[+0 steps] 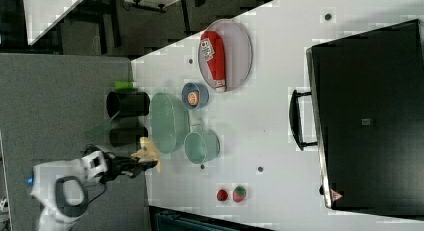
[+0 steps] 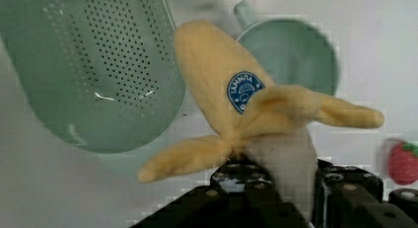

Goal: Pick Banana and place it in mug.

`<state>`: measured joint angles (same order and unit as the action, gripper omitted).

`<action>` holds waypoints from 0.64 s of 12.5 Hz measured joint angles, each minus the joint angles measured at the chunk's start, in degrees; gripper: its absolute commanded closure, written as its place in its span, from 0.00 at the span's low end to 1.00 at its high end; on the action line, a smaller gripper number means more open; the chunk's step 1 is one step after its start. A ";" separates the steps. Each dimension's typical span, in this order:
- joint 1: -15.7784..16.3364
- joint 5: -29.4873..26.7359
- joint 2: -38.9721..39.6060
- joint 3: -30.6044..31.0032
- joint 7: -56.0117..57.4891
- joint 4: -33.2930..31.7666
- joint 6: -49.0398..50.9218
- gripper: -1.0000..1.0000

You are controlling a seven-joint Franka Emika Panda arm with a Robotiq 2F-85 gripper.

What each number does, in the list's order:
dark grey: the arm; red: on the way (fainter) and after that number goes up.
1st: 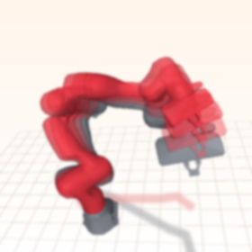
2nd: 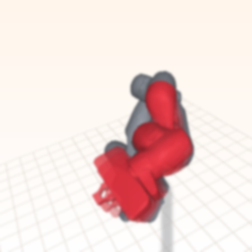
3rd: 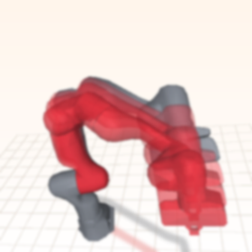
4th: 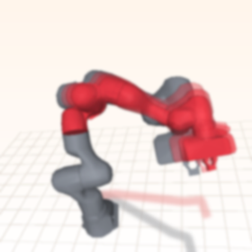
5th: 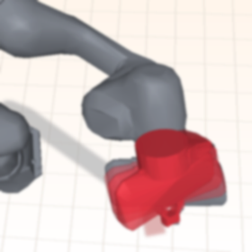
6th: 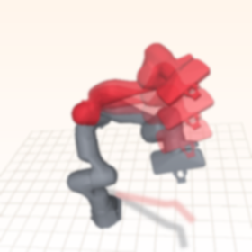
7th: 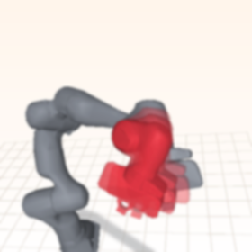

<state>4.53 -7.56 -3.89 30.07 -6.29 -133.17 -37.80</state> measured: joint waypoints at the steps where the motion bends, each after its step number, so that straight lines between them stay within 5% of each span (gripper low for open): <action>1: -0.01 0.01 2.13 -0.28 -0.45 -1.57 -2.38 0.73; 3: -0.63 0.02 5.31 -1.01 -0.90 -3.80 -5.29 0.59; 8: -2.59 -0.03 8.69 -3.61 -2.02 -4.59 -7.97 0.03</action>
<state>1.93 -7.59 4.79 26.47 -8.31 -137.76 -45.77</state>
